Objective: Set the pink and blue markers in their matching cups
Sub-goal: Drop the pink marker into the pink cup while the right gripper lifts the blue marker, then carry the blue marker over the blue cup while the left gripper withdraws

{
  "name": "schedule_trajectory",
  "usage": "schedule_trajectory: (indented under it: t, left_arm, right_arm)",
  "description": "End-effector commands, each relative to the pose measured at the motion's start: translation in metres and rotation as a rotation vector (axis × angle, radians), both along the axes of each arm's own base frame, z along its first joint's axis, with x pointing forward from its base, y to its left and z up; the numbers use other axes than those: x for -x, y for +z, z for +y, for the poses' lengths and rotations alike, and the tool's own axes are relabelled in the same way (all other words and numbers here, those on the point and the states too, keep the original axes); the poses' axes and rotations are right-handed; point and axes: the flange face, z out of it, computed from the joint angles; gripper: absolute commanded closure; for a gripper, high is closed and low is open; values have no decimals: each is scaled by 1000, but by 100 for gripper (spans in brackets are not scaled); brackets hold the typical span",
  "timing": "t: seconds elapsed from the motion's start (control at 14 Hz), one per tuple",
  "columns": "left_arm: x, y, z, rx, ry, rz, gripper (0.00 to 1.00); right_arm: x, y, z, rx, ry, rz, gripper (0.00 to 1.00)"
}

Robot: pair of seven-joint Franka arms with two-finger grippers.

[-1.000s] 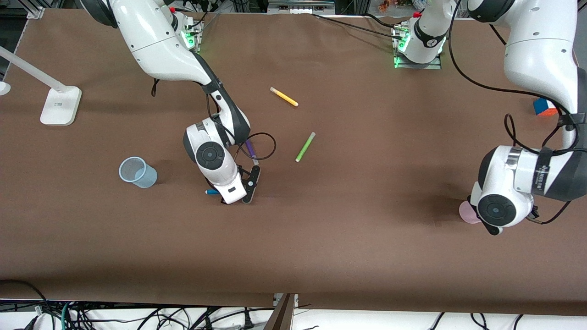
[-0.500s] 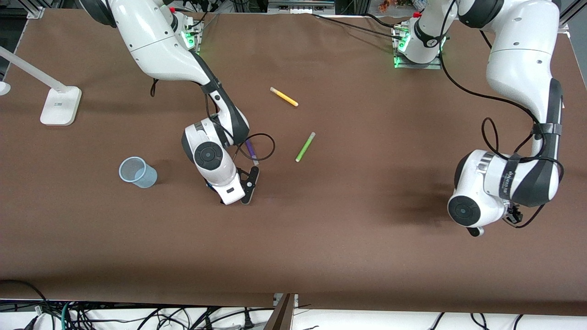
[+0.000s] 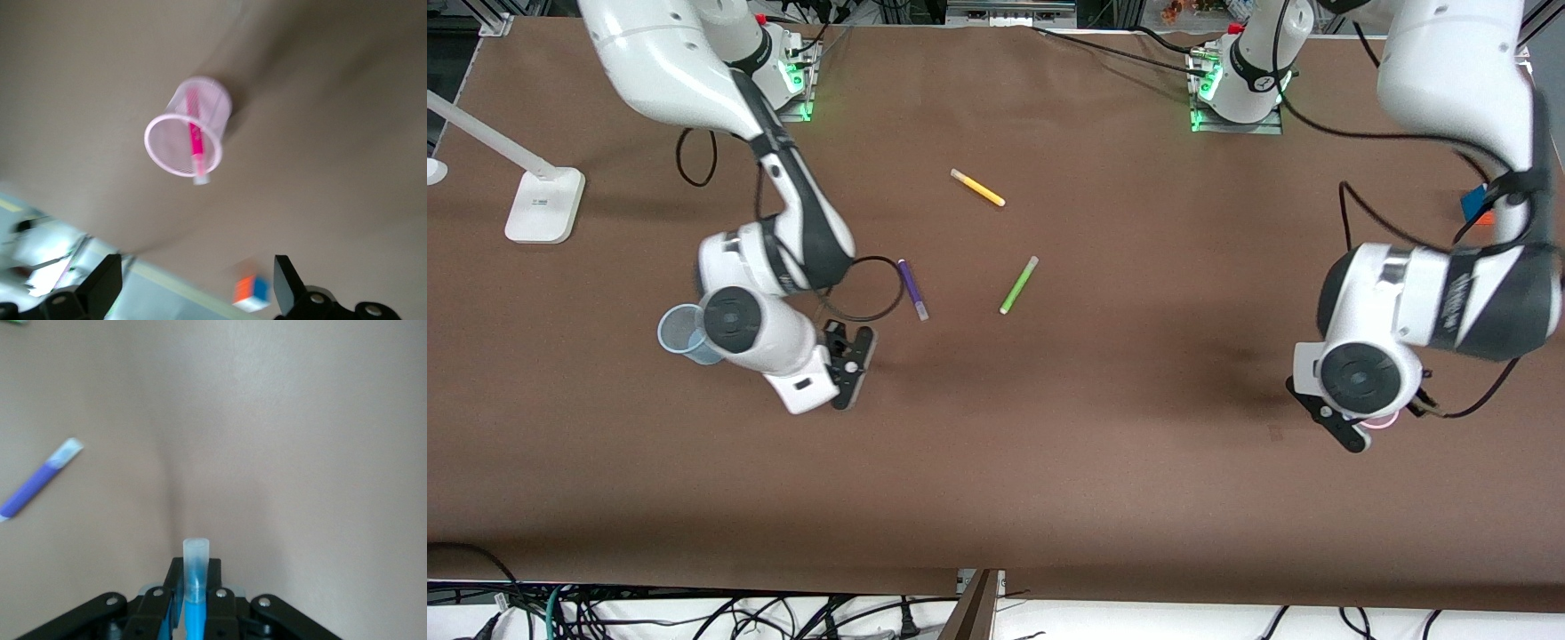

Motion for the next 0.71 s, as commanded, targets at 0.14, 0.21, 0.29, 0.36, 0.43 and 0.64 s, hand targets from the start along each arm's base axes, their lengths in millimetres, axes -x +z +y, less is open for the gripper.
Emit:
schedule_trajectory:
  t: [0.14,0.21,0.29,0.36,0.43,0.64]
  left_arm:
    - [40,96,-28,268,390,-166,0]
    - [46,115,-25,304,451,-192,0]
    - [51,130,-19,333,495,-211,0]
    - [56,142,-11,373,532,-224,0]
    - [60,152,3,407,576,-240,0]
    - [89,175,-2,427,569,-316,0]
  right_arm:
    - [6,63,-63,-176,153,90,100]
    - [8,70,-78,-212,193,105,100]
    - [10,76,-91,-238,226,118,100]
    - [11,80,-107,-271,251,128,100]
    - [13,81,-120,-302,287,135,100]
    - [19,61,-173,-448,363,147,100]
